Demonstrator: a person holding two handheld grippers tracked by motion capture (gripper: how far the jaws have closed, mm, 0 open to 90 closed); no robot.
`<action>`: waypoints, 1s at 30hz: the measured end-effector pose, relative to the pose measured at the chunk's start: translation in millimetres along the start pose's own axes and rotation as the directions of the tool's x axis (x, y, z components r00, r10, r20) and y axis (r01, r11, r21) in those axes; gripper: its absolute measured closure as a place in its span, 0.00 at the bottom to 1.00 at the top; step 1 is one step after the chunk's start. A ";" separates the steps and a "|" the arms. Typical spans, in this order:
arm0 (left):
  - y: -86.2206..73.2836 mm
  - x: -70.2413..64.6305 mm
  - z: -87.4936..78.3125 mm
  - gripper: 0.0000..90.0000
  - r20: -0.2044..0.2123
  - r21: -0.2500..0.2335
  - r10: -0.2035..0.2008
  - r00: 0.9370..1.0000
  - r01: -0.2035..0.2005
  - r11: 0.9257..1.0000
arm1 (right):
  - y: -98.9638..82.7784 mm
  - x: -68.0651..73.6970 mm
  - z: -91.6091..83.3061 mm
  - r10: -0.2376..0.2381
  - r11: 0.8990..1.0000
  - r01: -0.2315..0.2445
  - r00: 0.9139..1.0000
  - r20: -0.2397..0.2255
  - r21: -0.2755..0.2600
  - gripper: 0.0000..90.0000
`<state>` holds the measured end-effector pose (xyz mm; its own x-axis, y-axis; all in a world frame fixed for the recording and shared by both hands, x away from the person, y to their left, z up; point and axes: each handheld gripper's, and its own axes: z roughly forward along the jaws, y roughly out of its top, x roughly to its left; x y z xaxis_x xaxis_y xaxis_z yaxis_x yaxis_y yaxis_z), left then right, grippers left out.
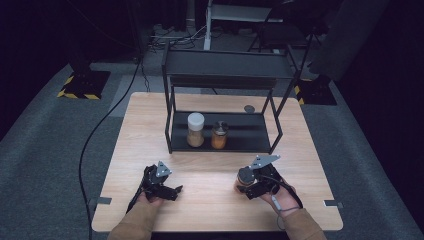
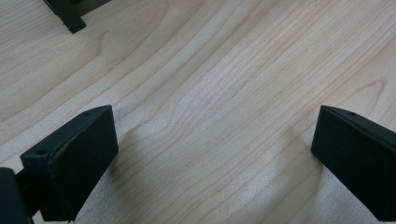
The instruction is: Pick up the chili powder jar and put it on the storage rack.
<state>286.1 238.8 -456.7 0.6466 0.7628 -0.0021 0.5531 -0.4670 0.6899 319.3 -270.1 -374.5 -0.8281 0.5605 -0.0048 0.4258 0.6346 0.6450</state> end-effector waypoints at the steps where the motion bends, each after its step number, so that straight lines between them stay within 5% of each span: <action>1: 0.0 0.0 0.0 0.00 0.000 0.000 0.000 1.000 0.000 1.000 | -0.5 -0.6 1.0 -0.001 1.000 0.001 1.000 -0.003 0.000 0.09; 14: 0.0 0.0 0.0 0.00 0.000 0.000 0.000 1.000 0.000 1.000 | -1.3 -2.3 12.2 -0.021 0.999 0.021 1.000 -0.002 0.028 0.20; 19: 0.0 0.0 0.0 0.00 0.000 0.000 0.000 1.000 0.000 1.000 | 2.0 -1.6 15.9 -0.049 0.997 0.049 0.999 -0.003 0.061 0.34; 30: 0.1 0.0 0.0 0.00 0.000 0.000 0.000 1.000 0.000 1.000 | 6.9 1.5 14.2 -0.046 0.996 0.045 0.999 0.011 0.071 0.34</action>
<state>286.1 238.8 -456.7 0.6466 0.7628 -0.0024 0.5534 -0.4669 0.6898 326.1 -257.3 -380.9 -0.8428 0.5365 -0.0429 0.4129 0.6956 0.5879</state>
